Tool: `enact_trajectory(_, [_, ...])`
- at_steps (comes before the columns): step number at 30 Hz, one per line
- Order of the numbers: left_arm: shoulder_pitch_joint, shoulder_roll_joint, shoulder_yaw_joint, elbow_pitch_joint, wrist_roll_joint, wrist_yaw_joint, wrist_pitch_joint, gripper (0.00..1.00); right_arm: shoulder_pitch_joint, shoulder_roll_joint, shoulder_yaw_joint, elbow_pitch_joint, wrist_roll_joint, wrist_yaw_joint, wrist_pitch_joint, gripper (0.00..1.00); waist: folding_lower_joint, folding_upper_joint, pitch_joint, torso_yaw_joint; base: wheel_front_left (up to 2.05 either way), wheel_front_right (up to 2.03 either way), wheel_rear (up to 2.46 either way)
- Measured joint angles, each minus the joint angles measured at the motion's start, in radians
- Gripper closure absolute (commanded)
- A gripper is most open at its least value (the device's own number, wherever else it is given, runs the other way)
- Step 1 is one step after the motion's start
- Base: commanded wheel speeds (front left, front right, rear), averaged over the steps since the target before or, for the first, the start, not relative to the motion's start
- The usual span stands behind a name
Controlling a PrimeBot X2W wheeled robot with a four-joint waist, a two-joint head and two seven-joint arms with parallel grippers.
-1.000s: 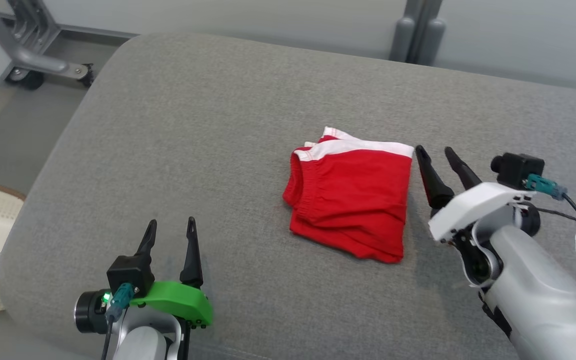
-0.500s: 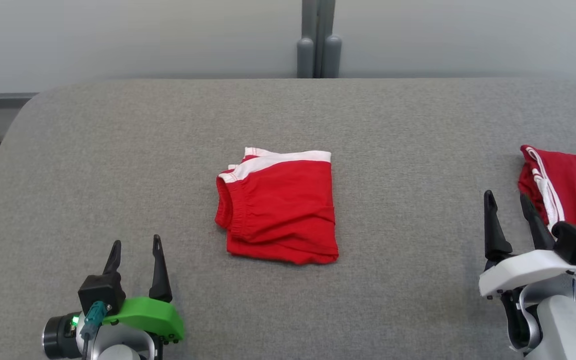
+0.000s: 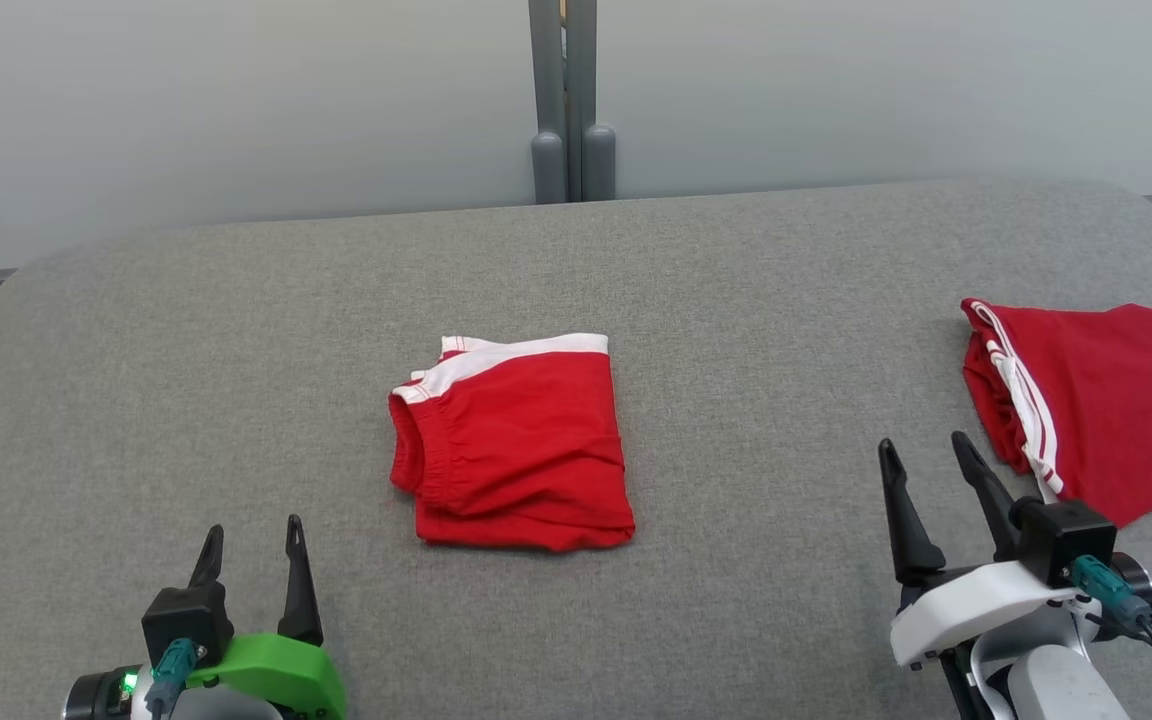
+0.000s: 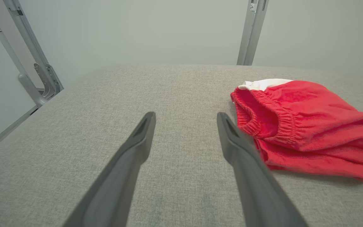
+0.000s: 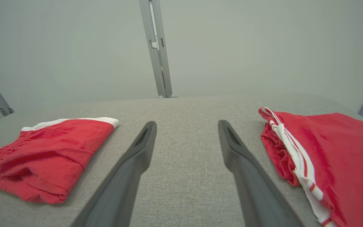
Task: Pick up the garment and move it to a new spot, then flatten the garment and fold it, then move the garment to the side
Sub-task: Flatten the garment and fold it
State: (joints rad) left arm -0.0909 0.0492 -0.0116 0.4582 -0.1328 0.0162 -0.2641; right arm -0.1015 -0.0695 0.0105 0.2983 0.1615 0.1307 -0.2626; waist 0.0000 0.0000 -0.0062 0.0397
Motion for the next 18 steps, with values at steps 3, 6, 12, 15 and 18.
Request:
enact_trajectory(3, [0.002,0.000,0.006,0.003,0.009,-0.009,0.000,0.00,0.010,0.006,0.016,-0.003,-0.006,0.000,0.000,0.00,0.0000,0.0000,-0.011,-0.006,0.00,0.00,0.00])
enact_trajectory(6, [0.003,0.000,0.009,0.005,0.012,-0.017,0.000,0.00,0.016,0.006,0.017,-0.005,-0.006,0.000,0.000,0.00,0.0000,0.0000,-0.018,-0.009,0.00,0.00,0.00])
enact_trajectory(12, [0.004,0.000,0.010,0.003,0.012,-0.027,0.000,0.00,0.027,0.012,0.020,-0.005,-0.005,0.000,0.000,0.00,0.0000,0.0000,-0.031,-0.007,0.00,0.00,0.00])
enact_trajectory(15, [0.012,0.000,0.012,0.001,0.011,-0.031,0.000,0.00,0.028,0.013,0.021,-0.005,-0.005,0.000,0.000,0.00,0.0000,0.0000,-0.035,-0.005,0.00,0.00,0.00])
enact_trajectory(18, [0.019,0.000,0.011,-0.002,0.011,-0.034,0.000,0.00,0.029,0.015,0.022,-0.004,-0.005,0.000,0.000,0.00,0.0000,0.0000,-0.037,-0.004,0.00,0.00,0.00])
